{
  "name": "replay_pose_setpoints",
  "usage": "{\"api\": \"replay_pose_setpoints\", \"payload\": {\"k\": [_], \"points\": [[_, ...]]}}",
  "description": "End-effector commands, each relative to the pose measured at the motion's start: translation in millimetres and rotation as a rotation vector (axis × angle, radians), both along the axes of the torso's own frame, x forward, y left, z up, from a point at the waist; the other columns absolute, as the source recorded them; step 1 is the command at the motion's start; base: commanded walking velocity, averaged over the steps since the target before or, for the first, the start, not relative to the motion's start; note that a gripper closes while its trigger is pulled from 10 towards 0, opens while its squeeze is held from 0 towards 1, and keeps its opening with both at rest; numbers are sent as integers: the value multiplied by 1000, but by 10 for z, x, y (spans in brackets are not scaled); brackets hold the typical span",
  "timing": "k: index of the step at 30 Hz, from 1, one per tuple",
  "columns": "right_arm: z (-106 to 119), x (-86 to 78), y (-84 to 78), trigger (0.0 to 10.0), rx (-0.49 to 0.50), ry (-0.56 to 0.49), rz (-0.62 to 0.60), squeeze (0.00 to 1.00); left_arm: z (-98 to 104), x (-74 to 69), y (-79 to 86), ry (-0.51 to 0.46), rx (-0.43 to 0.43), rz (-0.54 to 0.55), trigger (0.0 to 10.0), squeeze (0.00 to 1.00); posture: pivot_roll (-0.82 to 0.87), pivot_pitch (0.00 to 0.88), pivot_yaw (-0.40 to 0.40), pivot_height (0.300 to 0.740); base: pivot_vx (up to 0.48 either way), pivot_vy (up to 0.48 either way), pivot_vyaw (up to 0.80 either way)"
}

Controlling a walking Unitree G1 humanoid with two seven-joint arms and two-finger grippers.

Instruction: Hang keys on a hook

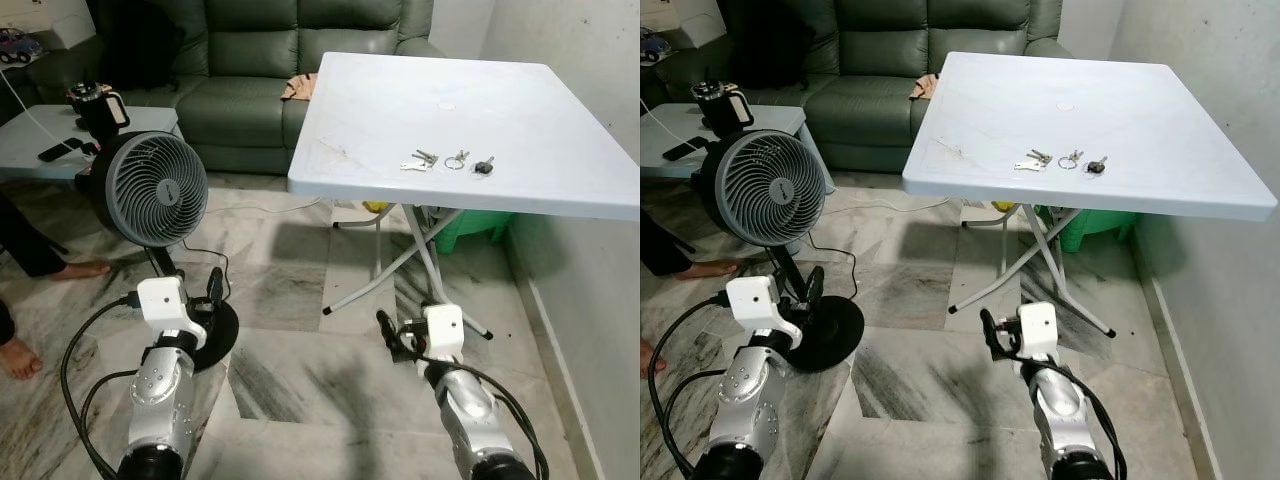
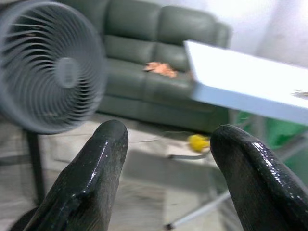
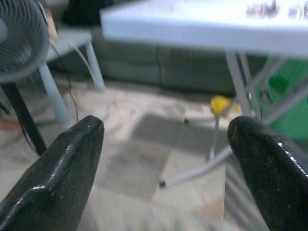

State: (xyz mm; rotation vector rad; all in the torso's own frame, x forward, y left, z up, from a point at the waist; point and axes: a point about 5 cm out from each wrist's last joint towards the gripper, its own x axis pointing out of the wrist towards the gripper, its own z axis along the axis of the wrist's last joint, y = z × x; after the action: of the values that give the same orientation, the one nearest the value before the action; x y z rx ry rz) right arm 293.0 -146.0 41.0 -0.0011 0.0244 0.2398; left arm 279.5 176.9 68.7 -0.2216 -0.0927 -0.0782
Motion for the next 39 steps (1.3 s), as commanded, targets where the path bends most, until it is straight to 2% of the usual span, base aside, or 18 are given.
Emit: {"api": "replay_pose_setpoints", "payload": {"k": [1,8,11,14,22,28,30,33,37,39], "points": [[56,-3,24,10000,18,-30,13,0,111,-10,-17,-38,-15,-33,10000,0,-133,0,16,724,0,0,0],[146,-23,54,10000,31,-68,23,0,200,-101,-13,-54,-38,-24,10000,0,-136,0,18,724,0,0,0],[263,-148,33,10000,38,-113,36,0,241,-367,26,-65,-2,24,10000,0,-133,0,12,724,0,0,0],[277,-160,26,10000,38,-115,34,0,253,-382,48,-56,28,42,10000,0,-131,0,10,724,0,0,0],[249,-164,50,10000,18,-100,44,0,202,-372,98,-28,36,50,10000,0,-124,0,10,724,0,0,0],[314,-104,32,10000,25,-86,15,0,180,-244,87,25,33,29,10000,0,-122,0,15,724,0,0,0],[367,-56,41,10000,31,-96,8,0,220,-191,77,17,46,12,10000,0,-122,0,16,724,0,0,0],[468,7,57,10000,54,-126,3,0,323,-133,91,-17,15,0,10000,0,-129,0,24,724,0,0,0],[492,20,68,10000,63,-130,12,0,347,-113,117,-23,16,-1,10000,0,-128,0,24,724,0,0,0],[476,13,66,10000,42,-123,31,0,326,-105,157,-13,46,-13,10000,0,-127,0,22,724,0,0,0]]}}
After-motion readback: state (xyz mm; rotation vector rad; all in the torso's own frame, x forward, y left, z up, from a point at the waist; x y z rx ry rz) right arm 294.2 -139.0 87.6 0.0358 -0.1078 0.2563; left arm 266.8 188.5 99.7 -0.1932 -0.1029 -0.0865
